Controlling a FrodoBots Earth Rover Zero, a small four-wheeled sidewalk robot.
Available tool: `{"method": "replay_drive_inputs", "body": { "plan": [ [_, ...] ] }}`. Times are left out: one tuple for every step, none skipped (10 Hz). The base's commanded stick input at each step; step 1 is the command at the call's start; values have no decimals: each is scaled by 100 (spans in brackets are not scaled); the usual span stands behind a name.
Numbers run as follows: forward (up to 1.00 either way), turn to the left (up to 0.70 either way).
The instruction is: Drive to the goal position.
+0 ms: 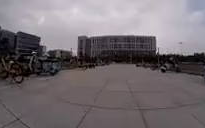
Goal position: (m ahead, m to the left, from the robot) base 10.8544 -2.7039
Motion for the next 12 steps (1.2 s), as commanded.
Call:
{"method": "replay_drive_inputs", "body": {
  "plan": [
    [70, -14],
    [70, -14],
    [70, -14],
    [70, -14],
    [70, -14],
    [70, -14],
    [70, -14],
    [70, -14],
    [70, -14],
    [70, -14],
    [70, -14],
    [70, -14]
  ]
}}
